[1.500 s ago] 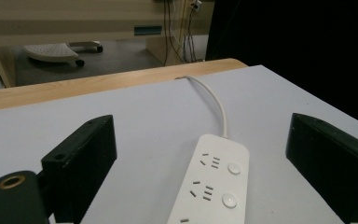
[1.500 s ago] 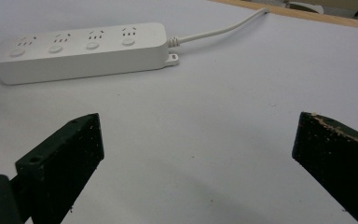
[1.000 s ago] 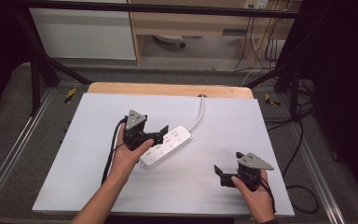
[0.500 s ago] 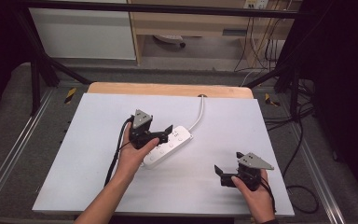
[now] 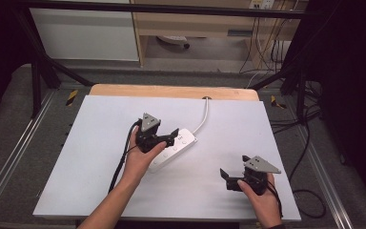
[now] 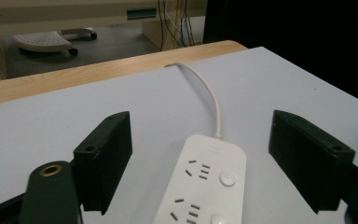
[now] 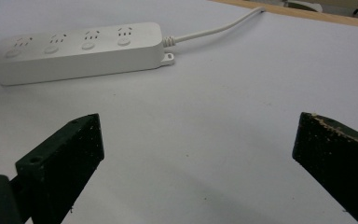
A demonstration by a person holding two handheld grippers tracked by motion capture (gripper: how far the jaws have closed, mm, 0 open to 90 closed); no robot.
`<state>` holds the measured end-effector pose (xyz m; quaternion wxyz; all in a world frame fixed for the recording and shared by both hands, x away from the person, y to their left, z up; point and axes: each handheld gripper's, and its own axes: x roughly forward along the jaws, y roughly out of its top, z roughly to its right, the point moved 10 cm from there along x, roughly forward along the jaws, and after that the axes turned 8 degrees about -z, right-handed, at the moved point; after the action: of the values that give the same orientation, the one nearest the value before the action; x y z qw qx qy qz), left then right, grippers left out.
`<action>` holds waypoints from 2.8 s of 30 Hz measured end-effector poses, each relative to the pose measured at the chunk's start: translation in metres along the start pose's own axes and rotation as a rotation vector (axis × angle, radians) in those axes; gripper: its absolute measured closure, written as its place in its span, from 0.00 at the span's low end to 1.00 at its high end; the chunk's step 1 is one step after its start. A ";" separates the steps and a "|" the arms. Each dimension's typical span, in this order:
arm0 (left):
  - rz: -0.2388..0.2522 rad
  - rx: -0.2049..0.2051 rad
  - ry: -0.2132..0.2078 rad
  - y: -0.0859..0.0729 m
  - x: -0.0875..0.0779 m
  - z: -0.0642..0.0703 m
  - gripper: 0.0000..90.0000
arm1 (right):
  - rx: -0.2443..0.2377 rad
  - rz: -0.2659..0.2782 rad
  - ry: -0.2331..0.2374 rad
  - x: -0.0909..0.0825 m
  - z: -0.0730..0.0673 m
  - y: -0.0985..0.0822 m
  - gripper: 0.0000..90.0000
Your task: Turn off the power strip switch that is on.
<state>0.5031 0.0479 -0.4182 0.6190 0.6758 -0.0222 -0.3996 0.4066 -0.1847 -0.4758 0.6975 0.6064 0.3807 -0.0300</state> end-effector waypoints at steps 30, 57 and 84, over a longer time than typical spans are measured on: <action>-0.072 0.046 -0.035 -0.020 0.011 0.010 0.81 | 0.000 -0.016 0.010 0.004 0.001 -0.002 0.02; -0.150 0.058 -0.090 -0.042 0.026 0.010 1.00 | -0.007 -0.027 0.012 0.004 0.001 -0.004 0.02; -0.210 0.084 -0.111 -0.057 0.034 0.014 1.00 | -0.009 -0.039 0.010 0.005 0.002 -0.005 0.02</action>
<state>0.4917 0.0322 -0.4827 0.5426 0.6766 -0.0025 -0.4978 0.4085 -0.1862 -0.4826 0.6976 0.5957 0.3962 -0.0389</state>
